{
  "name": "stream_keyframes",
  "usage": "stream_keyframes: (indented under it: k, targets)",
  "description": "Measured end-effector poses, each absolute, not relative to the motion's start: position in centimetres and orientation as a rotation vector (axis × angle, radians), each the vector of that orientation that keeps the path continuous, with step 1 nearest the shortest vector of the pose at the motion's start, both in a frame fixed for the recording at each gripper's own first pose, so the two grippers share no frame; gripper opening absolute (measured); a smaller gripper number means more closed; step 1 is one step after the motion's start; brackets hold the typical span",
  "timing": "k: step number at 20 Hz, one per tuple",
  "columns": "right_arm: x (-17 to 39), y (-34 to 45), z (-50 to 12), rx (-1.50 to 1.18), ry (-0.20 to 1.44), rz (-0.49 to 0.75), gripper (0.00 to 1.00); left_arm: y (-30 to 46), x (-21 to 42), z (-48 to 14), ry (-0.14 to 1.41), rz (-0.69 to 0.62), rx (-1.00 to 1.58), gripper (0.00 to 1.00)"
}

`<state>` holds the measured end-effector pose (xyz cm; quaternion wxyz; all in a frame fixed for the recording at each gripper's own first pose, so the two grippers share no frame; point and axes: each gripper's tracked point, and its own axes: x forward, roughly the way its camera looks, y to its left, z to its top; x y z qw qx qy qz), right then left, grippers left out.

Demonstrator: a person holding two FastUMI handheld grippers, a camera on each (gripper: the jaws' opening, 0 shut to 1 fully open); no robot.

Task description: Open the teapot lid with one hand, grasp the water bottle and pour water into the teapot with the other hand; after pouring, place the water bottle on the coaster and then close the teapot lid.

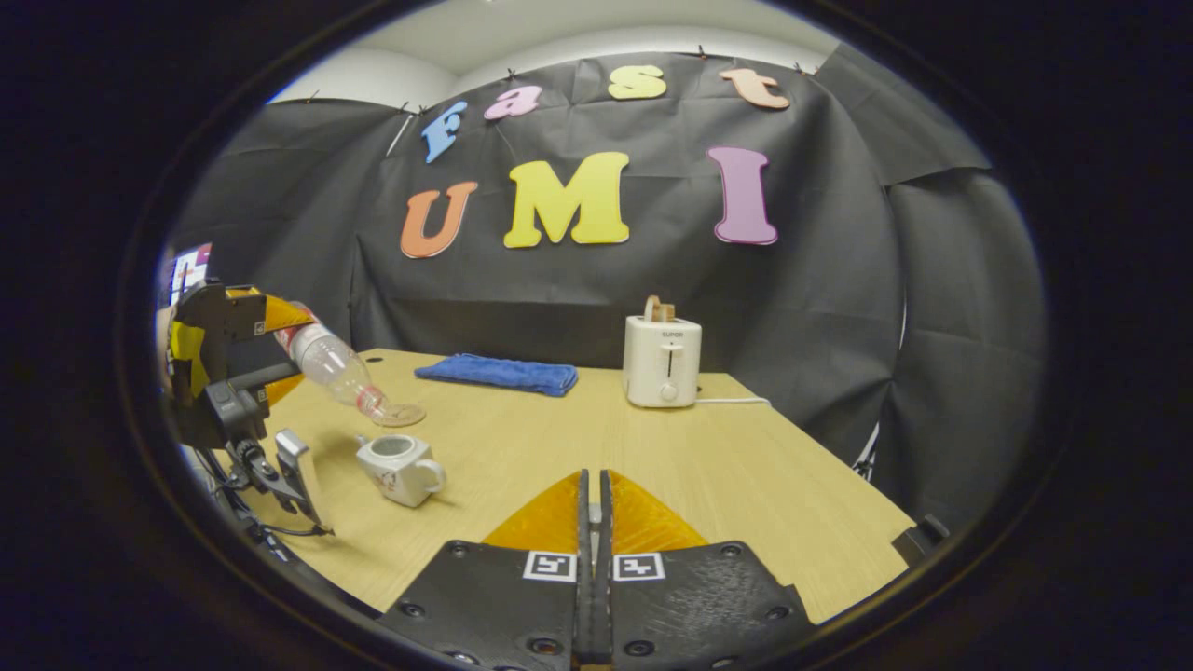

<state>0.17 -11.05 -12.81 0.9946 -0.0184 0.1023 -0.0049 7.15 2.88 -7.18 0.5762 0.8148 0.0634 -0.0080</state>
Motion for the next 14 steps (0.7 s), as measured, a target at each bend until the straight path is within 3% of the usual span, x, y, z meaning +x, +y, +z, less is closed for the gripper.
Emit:
stream_keyframes:
  k: [1,2,14]
  targets:
    - [0.14,-11.0,-12.79,-0.037,0.205,-0.009,0.0,2.81,7.14,-7.17,0.147,-0.019,1.913,0.75]
    - [0.12,-10.99,-12.77,-0.037,0.205,-0.009,0.0,2.83,7.07,-7.1,0.145,-0.016,1.918,0.71]
    - [-0.08,-11.1,-12.59,-0.033,0.201,-0.01,0.0,2.4,7.08,-6.78,0.127,-0.026,1.972,0.71]
